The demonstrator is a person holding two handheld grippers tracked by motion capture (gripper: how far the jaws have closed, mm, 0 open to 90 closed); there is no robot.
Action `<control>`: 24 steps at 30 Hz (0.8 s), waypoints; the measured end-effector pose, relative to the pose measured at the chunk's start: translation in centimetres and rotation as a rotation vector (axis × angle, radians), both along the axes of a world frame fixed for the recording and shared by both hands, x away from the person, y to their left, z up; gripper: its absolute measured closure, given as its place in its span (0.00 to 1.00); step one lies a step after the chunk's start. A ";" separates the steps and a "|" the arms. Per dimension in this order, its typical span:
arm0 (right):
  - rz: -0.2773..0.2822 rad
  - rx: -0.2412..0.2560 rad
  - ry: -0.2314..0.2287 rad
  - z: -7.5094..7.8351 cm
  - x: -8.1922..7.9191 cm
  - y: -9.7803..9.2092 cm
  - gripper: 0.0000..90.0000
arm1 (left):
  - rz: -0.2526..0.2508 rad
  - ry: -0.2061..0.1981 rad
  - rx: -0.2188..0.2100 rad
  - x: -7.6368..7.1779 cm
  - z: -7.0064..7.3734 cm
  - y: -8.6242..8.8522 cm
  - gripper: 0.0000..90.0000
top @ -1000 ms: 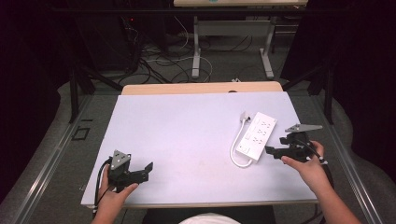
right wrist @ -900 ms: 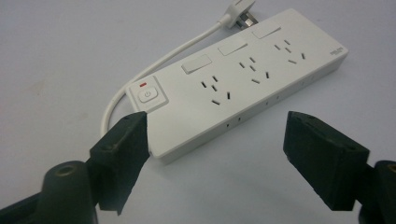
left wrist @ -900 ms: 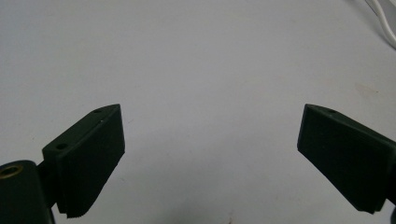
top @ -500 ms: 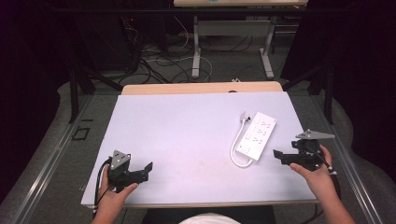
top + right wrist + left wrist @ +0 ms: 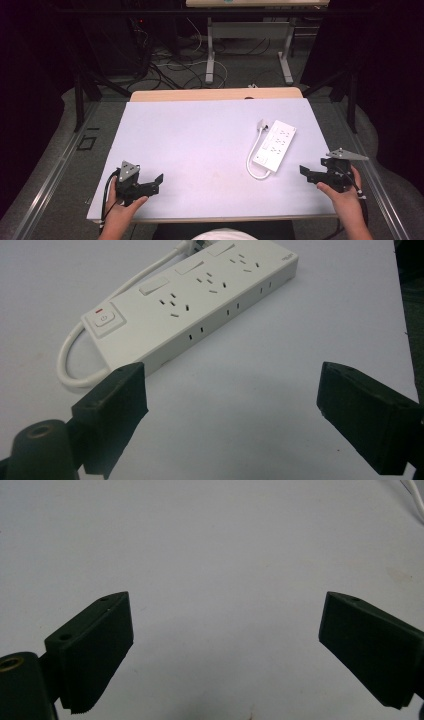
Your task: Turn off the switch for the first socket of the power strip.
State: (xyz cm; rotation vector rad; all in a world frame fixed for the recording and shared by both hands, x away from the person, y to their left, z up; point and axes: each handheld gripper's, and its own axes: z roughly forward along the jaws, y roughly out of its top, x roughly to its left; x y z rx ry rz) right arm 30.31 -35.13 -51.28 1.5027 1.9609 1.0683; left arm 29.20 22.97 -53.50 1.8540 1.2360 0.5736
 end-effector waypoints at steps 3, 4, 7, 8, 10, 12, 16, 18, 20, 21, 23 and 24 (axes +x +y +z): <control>-0.011 -0.015 -0.013 -0.4 -0.1 -0.1 0.12 | 0.001 -0.001 0.000 0.0 0.0 0.0 0.08; -0.008 -0.009 -0.005 -0.5 -0.1 -0.1 0.11 | 0.000 -0.001 0.000 0.0 0.0 0.0 0.08; -0.009 -0.020 -0.017 -0.8 -0.2 -0.2 0.11 | 0.001 -0.001 -0.005 0.0 0.0 0.0 0.07; -0.014 -0.024 -0.027 -1.0 -0.2 -0.2 0.10 | 0.000 -0.002 -0.007 0.0 0.0 0.0 0.07; -0.015 -0.020 -0.026 -1.2 -0.2 -0.2 0.08 | 0.000 -0.002 -0.006 0.0 0.0 0.0 0.07; -0.026 -0.019 -0.040 -1.6 -0.2 -0.2 0.08 | 0.000 -0.003 -0.007 0.0 0.0 0.0 0.07; -0.027 -0.032 -0.027 -2.0 -0.5 -0.5 0.07 | 0.000 -0.003 -0.004 0.0 0.0 0.0 0.07; -0.032 -0.029 -0.026 -2.3 -0.5 -0.6 0.07 | 0.000 0.000 -0.002 0.1 -0.1 0.1 0.07; -0.034 -0.027 -0.024 -2.5 -0.5 -0.6 0.07 | 0.000 0.002 -0.003 0.1 -0.1 0.1 0.06; -0.037 -0.022 -0.022 -2.5 -0.6 -0.6 0.07 | 0.000 0.002 -0.004 0.1 -0.1 0.1 0.06; -0.041 -0.025 -0.029 -2.7 -0.6 -0.6 0.06 | 0.000 0.003 -0.006 0.1 -0.1 0.1 0.06; -0.032 -0.025 -0.025 -2.7 -0.6 -0.6 0.06 | 0.000 0.003 -0.006 0.1 -0.1 0.1 0.06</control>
